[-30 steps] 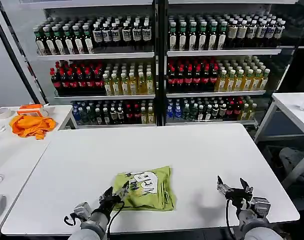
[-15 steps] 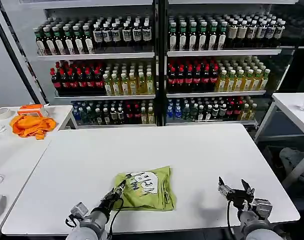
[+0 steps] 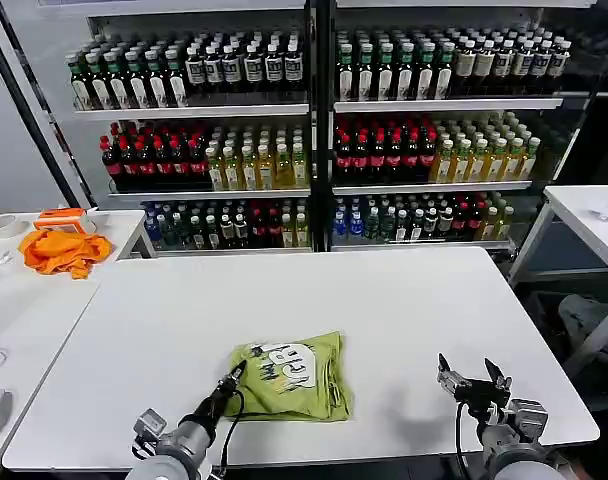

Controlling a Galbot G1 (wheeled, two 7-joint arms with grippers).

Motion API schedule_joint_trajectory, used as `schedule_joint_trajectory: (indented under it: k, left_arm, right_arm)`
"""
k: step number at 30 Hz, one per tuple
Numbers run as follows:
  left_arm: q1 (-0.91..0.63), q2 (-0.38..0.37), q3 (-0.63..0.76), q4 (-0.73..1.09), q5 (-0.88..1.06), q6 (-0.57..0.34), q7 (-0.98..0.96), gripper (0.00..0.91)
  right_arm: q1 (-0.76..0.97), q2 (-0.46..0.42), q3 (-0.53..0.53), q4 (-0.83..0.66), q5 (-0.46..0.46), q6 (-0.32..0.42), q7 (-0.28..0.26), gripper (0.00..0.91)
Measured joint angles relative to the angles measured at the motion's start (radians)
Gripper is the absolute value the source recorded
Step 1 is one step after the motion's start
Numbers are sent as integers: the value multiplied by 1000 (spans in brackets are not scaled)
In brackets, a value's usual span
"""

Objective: Fold and organize the clothes.

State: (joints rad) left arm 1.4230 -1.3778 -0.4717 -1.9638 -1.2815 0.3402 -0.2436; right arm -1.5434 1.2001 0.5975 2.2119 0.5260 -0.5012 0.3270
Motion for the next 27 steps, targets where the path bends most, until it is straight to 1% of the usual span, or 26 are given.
schedule_joint_trajectory:
  k: [5,8,11,15,17,19,23,27]
  left_arm:
    - [-5,14,-54,-28,-58,7,-10,20]
    - [-3,40,-117,-48,-91,17,-19,20]
    - [0,86,-205,-56,-115,31,-25,20]
    - [-6,178,-336,-71,-122,63,-27,20]
    - [-9,222,-384,-84,-110,78,-24,30]
    - [-11,258,-417,-104,-85,96,-17,20]
    - [-9,300,-421,-154,20,124,5,20]
    - [-19,309,-337,-171,209,136,24,20]
  right_arm:
    - [2,-3,3,6,4,0,-1,907]
    - [7,-5,8,12,10,0,-1,907]
    - [7,-6,11,15,14,2,-2,907]
    - [2,-2,11,19,15,5,-4,907]
    - [0,1,9,22,15,6,-5,907]
    - [-1,3,6,22,14,7,-6,907]
    - [0,8,1,22,10,9,-7,907]
    - [-6,13,-1,26,2,10,-8,907]
